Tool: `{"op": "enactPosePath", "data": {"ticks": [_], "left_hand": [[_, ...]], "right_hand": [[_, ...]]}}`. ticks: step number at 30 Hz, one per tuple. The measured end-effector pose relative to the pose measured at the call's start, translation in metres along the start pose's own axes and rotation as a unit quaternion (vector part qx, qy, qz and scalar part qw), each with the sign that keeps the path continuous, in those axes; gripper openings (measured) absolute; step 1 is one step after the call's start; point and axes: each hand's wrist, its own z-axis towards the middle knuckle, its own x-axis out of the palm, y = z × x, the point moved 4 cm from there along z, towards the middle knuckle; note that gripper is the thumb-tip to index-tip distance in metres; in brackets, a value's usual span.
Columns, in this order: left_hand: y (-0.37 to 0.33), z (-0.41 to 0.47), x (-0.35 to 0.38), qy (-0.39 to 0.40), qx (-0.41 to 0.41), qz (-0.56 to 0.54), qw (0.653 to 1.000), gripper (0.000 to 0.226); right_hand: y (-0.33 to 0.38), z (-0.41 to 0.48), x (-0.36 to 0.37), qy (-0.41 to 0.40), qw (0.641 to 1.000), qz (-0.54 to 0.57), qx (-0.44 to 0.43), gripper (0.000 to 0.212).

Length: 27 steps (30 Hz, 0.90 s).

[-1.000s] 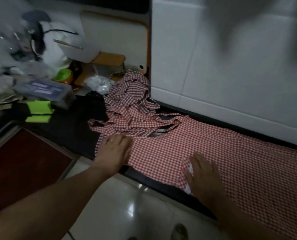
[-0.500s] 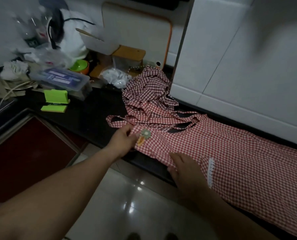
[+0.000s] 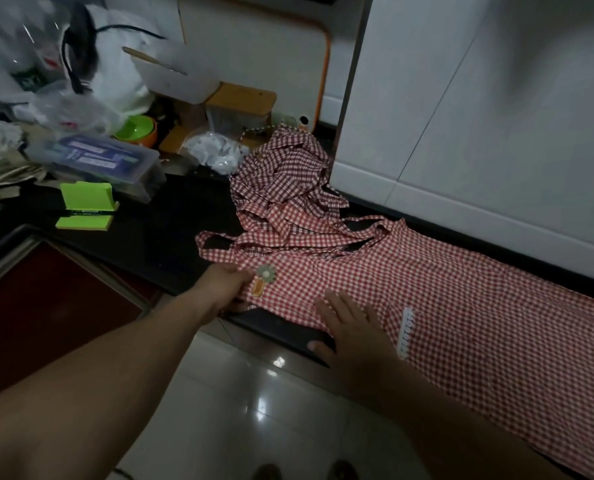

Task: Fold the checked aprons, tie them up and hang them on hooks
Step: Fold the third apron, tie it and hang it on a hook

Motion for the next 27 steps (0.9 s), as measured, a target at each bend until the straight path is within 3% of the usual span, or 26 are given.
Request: {"op": "enactPosePath", "data": {"ticks": [2,5,7,9,12,13,15,16,18,19,20,23,24,26,27], "left_hand": [[-0.005,0.0,0.005,0.027,-0.015,-0.047,0.998,0.027],[-0.017,0.001,0.009,-0.019,0.01,-0.075,0.997,0.035],[-0.031,-0.011,0.019,-0.035,0.066,-0.077,0.994,0.014],[-0.046,-0.032,0.036,-0.043,0.162,-0.05,0.985,0.009],[-0.074,-0.066,0.079,-0.045,0.337,0.059,0.939,0.021],[-0.082,-0.073,0.097,-0.044,0.386,0.109,0.915,0.024],[-0.091,-0.081,0.137,-0.042,0.45,0.207,0.868,0.023],[-0.095,-0.085,0.159,-0.034,0.464,0.25,0.849,0.019],[-0.092,-0.086,0.207,-0.003,0.452,0.339,0.825,0.005],[-0.084,-0.082,0.225,0.028,0.43,0.405,0.806,0.016],[-0.071,-0.079,0.249,0.086,0.402,0.48,0.775,0.034],[-0.026,-0.071,0.274,0.212,0.337,0.608,0.687,0.068],[-0.016,-0.07,0.275,0.222,0.342,0.614,0.676,0.071],[-0.005,-0.068,0.265,0.223,0.363,0.601,0.676,0.072],[-0.003,-0.067,0.262,0.225,0.377,0.589,0.678,0.071]], "right_hand": [[0.001,0.0,0.001,-0.001,1.0,-0.003,-0.007,0.082],[-0.001,0.004,-0.002,0.005,1.0,0.023,-0.001,0.079],[-0.001,0.009,-0.012,-0.002,0.994,0.109,0.007,0.064],[-0.002,0.012,-0.031,-0.07,0.96,0.27,0.035,0.044],[-0.026,0.009,-0.055,-0.142,0.857,0.455,0.197,0.055],[-0.04,0.005,-0.057,-0.139,0.792,0.538,0.252,0.062],[-0.062,-0.004,-0.057,-0.1,0.628,0.705,0.314,0.076],[-0.073,-0.012,-0.06,-0.087,0.577,0.745,0.323,0.083],[-0.101,-0.032,-0.059,-0.103,0.529,0.773,0.334,0.09],[-0.11,-0.04,-0.057,-0.117,0.519,0.772,0.349,0.09],[-0.123,-0.052,-0.054,-0.135,0.513,0.761,0.374,0.089],[-0.148,-0.075,-0.052,-0.152,0.563,0.7,0.413,0.077],[-0.153,-0.08,-0.053,-0.156,0.598,0.678,0.399,0.065],[-0.156,-0.079,-0.062,-0.161,0.72,0.58,0.345,0.047],[-0.156,-0.075,-0.063,-0.156,0.781,0.514,0.32,0.053]]}}
